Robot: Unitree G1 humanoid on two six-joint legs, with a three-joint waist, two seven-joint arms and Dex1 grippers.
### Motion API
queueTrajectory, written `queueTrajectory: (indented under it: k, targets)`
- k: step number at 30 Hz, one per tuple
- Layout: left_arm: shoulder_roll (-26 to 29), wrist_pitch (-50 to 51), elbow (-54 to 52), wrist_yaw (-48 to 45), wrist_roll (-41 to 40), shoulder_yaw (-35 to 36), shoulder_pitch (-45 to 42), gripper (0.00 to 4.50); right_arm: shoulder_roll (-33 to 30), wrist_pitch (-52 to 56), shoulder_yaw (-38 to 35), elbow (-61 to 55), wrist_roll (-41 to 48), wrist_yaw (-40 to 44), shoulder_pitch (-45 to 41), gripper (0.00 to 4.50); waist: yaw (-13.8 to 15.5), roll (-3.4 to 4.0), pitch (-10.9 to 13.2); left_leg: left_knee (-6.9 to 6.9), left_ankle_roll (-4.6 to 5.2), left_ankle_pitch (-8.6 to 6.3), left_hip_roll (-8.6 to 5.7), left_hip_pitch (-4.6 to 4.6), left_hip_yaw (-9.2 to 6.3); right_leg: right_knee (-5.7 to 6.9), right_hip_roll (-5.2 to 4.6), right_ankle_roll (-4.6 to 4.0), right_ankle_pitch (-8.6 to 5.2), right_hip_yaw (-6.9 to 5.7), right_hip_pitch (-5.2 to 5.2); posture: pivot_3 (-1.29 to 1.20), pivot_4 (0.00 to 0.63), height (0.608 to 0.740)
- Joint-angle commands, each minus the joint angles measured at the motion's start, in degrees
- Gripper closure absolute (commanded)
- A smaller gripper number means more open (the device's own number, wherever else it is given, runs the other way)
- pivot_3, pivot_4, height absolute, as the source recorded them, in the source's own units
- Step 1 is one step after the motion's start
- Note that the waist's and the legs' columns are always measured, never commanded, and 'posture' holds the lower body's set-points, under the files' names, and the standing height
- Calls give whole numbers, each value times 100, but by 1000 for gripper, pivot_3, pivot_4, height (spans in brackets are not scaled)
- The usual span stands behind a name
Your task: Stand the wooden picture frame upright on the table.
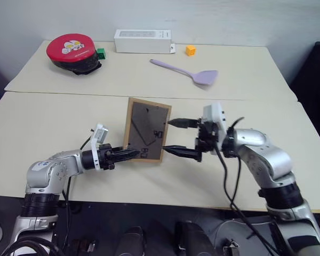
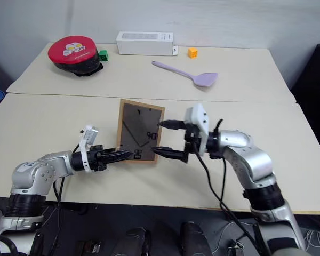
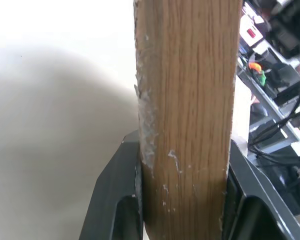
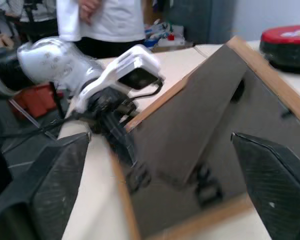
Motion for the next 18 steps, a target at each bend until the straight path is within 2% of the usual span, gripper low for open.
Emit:
queueTrajectory:
  k: [1, 5, 11, 18]
  targets:
    - [-4, -170, -277, -98, -63, 25, -12, 3228, 239, -53, 93, 311, -232, -149, -255, 39, 18, 0, 0, 0, 1, 0, -1, -1, 0, 0, 0, 0, 0, 0, 0, 0, 150, 740]
    - [10, -288, -326, -154, -11, -92, 23, 3228, 617, -123, 237, 588, -411, -190, -424, 39, 0, 0, 0, -1, 2, 0, -1, -4, 1, 21, 0, 0, 0, -1, -4, 0, 150, 740]
    - [-95, -157, -340, -17, -87, -86, -19, 3228, 768, -182, 512, 569, -541, 135, -358, 39, -5, 0, 0, 0, 3, 0, -1, -5, 3, 29, 1, 0, 0, 0, -7, 0, 150, 740]
    - [-206, 442, -134, 192, -362, 117, -320, 3228, 330, -207, 516, -118, -373, 802, 21, 39, 20, -1, 0, 1, 8, -3, -4, -8, 1, 27, 0, 1, 1, 0, -7, 0, 150, 740]
